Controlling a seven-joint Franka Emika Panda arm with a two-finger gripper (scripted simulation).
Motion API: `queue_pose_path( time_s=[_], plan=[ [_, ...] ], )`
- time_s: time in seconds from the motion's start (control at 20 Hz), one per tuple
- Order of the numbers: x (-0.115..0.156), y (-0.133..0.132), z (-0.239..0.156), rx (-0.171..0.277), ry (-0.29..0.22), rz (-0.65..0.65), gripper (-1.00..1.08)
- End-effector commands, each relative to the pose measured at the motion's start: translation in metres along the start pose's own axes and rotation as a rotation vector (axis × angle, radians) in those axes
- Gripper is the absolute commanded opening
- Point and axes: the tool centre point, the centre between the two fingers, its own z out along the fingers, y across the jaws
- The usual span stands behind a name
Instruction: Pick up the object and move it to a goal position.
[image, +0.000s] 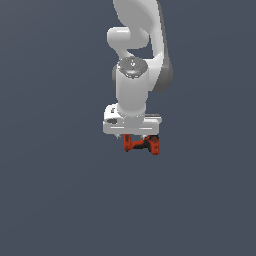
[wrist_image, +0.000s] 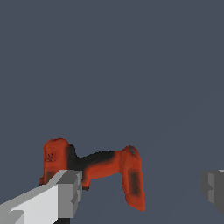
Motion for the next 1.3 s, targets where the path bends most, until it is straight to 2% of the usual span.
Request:
queue_pose_path(
  time_s=[0.0, 0.3, 0.6, 0.95, 1.25],
  plan=[
    [0.0, 0.0, 0.0, 0.0, 0.0, 0.0, 0.68],
    [0.001, 0.018, 0.001, -0.016, -0.001, 0.022, 0.68],
    [-0.001, 0.013, 0.005, -0.014, 0.001, 0.019, 0.68],
    [-0.017, -0.011, 0.025, -0.002, 0.009, 0.007, 0.68],
    [-0.045, -0.046, 0.054, 0.016, 0.02, -0.012, 0.68]
  ],
)
